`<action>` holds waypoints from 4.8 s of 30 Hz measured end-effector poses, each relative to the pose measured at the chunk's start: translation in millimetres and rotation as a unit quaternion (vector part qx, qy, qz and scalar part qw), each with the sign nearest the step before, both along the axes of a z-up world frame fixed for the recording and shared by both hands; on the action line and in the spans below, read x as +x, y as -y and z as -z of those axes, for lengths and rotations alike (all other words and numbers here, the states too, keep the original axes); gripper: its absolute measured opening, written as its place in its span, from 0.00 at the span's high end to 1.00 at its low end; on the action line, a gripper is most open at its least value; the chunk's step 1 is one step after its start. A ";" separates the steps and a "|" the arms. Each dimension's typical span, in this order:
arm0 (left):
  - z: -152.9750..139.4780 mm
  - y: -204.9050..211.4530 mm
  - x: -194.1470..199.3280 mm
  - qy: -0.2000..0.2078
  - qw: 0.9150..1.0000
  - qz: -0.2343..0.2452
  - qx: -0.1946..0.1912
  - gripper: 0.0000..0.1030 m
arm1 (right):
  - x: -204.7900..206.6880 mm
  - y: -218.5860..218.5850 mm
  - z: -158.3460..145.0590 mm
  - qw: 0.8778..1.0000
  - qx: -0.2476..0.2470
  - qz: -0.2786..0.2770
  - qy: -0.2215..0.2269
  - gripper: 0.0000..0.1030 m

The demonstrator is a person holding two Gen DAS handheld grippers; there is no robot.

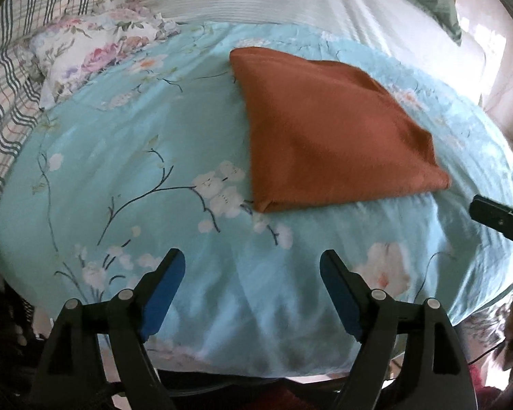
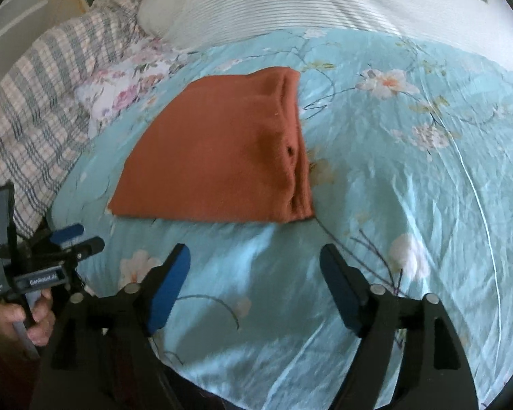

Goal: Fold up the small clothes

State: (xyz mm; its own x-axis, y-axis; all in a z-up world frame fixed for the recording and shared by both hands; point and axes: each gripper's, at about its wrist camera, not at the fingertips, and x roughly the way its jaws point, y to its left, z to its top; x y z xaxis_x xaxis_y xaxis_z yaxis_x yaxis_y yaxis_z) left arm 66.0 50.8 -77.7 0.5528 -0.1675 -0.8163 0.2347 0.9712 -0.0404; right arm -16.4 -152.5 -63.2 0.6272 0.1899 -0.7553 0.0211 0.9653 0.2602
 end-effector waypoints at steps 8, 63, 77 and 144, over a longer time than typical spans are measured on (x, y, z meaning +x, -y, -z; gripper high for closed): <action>-7.6 -2.2 -8.7 0.006 1.000 -0.002 0.003 0.21 | -6.6 -13.7 0.1 1.000 -0.019 -0.020 -0.008 0.16; -40.6 30.7 59.7 0.046 0.994 -0.018 0.097 0.14 | 66.0 -17.9 -28.7 0.997 -0.044 -0.060 0.001 0.01; -47.0 27.9 54.7 0.054 0.993 -0.028 0.099 0.14 | 64.5 -16.8 -26.9 0.997 -0.048 -0.064 -0.003 0.01; -52.0 32.9 43.9 0.058 0.994 -0.008 0.088 0.14 | 54.0 -30.6 -37.4 0.996 -0.042 -0.074 0.006 0.01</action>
State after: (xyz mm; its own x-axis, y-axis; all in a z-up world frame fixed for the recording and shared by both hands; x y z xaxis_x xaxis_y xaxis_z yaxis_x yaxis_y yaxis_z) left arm 109.9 17.9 -25.7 0.6462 -0.0171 -0.7630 0.2118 0.9645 0.1577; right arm 37.7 -121.9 -25.8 0.6054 0.2182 -0.7654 -0.1265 0.9758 0.1781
